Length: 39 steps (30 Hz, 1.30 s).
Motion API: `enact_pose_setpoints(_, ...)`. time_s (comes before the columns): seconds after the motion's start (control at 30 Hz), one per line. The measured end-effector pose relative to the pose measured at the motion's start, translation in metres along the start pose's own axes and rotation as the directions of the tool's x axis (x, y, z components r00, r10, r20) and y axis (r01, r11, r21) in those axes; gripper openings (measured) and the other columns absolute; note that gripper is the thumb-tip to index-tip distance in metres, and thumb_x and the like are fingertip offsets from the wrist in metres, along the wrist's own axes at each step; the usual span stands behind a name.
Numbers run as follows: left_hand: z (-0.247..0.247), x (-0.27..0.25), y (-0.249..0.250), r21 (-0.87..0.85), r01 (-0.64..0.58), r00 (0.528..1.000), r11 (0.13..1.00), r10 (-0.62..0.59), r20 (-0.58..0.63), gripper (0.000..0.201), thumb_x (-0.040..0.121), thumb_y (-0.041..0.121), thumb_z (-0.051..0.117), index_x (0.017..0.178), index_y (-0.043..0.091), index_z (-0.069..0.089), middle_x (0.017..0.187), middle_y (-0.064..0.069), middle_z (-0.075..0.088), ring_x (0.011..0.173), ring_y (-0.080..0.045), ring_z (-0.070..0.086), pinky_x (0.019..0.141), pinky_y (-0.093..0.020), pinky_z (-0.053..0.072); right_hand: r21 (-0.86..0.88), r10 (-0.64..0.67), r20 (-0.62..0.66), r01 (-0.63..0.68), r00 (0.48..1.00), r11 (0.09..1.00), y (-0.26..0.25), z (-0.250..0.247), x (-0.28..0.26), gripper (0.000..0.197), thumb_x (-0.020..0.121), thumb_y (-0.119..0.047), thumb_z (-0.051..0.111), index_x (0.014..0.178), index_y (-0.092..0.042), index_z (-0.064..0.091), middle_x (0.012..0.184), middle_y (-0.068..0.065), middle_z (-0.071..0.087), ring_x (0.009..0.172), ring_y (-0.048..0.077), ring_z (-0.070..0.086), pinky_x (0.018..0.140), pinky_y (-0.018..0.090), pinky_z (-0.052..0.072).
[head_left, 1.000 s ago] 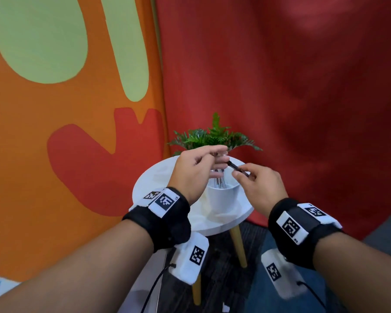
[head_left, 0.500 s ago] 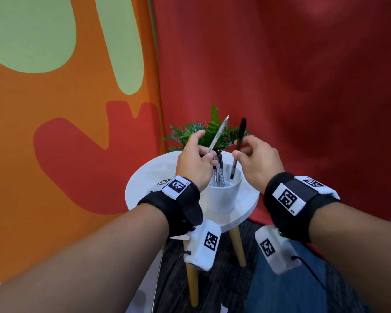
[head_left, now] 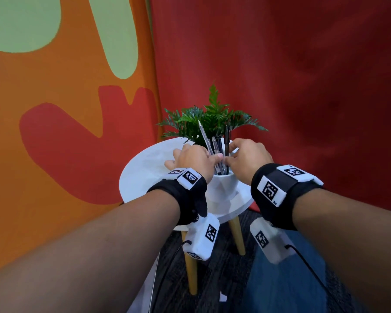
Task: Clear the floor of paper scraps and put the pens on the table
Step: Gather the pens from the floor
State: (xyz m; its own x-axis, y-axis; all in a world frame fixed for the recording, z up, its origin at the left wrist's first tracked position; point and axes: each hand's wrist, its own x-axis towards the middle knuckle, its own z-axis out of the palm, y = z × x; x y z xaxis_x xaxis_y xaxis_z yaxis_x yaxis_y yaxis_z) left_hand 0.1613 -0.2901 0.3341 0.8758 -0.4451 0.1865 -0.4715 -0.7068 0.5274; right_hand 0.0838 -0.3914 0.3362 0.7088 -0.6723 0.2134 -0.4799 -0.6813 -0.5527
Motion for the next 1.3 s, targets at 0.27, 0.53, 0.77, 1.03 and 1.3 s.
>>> enact_pose_setpoints(0.27,-0.008,0.005,0.000,0.126,0.007,0.998,0.992,-0.015,0.063,0.045,0.080,0.068,0.058,0.095,0.028,0.073,0.115,0.000,0.060,0.118,-0.028,0.038,0.080,-0.041,0.020,-0.085,-0.030,0.081,0.037,0.996,0.996,-0.001,0.001,0.004,0.037,0.091,-0.043,0.058,0.125,-0.027,0.061,0.119,0.007,0.065,0.115,0.029,0.055,0.087,0.034,0.049)
enact_pose_setpoints(0.53,-0.023,-0.023,-0.009,-0.062,-0.055,0.998,0.997,0.055,-0.004,0.038,0.087,0.055,0.058,0.120,0.036,0.061,0.122,0.005,0.060,0.118,-0.023,0.049,0.091,-0.041,0.033,0.172,-0.089,-0.204,0.125,0.975,0.977,0.010,0.001,-0.036,0.027,0.094,-0.029,0.049,0.119,-0.027,0.061,0.106,-0.003,0.063,0.107,0.027,0.051,0.091,0.036,0.042)
enact_pose_setpoints(0.77,-0.019,-0.112,-0.036,-0.343,-0.125,0.991,0.931,0.134,0.003,0.004,0.087,0.027,0.056,0.088,0.028,0.060,0.068,0.011,0.054,0.070,-0.013,0.055,0.063,-0.026,0.038,0.367,0.078,-0.316,0.045,0.946,0.929,0.022,0.028,-0.118,0.015,0.081,-0.010,0.053,0.089,-0.021,0.047,0.087,0.001,0.050,0.084,0.022,0.050,0.074,0.033,0.035)
enact_pose_setpoints(1.03,0.070,-0.178,-0.128,-0.231,0.127,0.963,0.965,-0.064,0.261,0.015,0.085,0.026,0.057,0.071,0.032,0.055,0.058,0.011,0.053,0.067,-0.018,0.057,0.060,-0.025,0.037,0.343,0.270,0.129,-0.298,0.954,0.891,0.065,0.127,-0.197,0.013,0.079,-0.012,0.054,0.079,-0.024,0.048,0.079,-0.002,0.063,0.078,0.024,0.059,0.074,0.029,0.046)
enact_pose_setpoints(1.3,0.159,-0.249,-0.259,0.045,0.441,0.750,0.896,-0.396,0.529,0.015,0.087,0.023,0.054,0.073,0.027,0.056,0.080,0.001,0.064,0.077,-0.024,0.061,0.066,-0.025,0.044,0.054,0.400,0.577,-0.521,0.712,0.852,0.139,0.242,-0.270,0.021,0.083,-0.020,0.067,0.065,-0.022,0.056,0.081,-0.001,0.064,0.087,0.023,0.063,0.072,0.021,0.041)
